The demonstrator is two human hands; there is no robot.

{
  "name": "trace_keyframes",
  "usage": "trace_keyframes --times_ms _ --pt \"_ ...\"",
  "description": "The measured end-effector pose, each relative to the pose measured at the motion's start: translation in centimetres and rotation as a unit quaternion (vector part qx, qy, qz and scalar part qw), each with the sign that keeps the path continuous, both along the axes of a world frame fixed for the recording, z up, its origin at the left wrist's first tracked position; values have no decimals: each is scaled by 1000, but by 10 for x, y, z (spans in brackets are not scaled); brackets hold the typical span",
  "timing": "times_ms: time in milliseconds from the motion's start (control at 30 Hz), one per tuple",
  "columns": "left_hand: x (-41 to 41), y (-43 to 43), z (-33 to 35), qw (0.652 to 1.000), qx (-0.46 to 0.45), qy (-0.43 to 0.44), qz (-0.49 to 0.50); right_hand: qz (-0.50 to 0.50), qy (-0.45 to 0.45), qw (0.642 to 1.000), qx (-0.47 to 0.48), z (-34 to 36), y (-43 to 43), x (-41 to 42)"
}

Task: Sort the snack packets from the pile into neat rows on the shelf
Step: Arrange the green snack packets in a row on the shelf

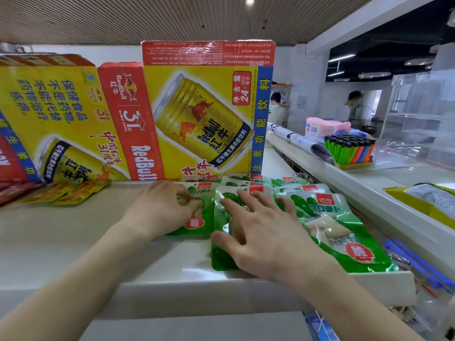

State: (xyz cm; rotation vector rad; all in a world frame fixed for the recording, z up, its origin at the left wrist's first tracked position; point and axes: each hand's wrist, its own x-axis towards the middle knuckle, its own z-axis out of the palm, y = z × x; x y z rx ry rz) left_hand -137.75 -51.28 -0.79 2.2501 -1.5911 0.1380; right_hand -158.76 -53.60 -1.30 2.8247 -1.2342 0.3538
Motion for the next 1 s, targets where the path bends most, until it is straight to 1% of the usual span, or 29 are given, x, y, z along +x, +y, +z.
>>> trace_keyframes --times_ms 133,300,500,600,733,1000 --pt "-8 0 -4 1000 -20 -7 -8 3 38 999 20 -3 -7 6" --pt "-6 -2 -8 1000 -20 -2 -18 -24 41 998 43 -1 -10 8" --pt "-12 1 -12 999 -33 -22 -29 -41 54 997 43 -6 -11 8" --pt "-15 3 -11 996 -48 -25 -70 -41 53 997 47 -6 -11 6" --pt "-16 2 -12 990 -41 -37 -133 -47 46 997 42 -8 -9 4" --pt "-15 2 -9 982 -41 -47 -176 -54 36 998 23 -9 -9 8"
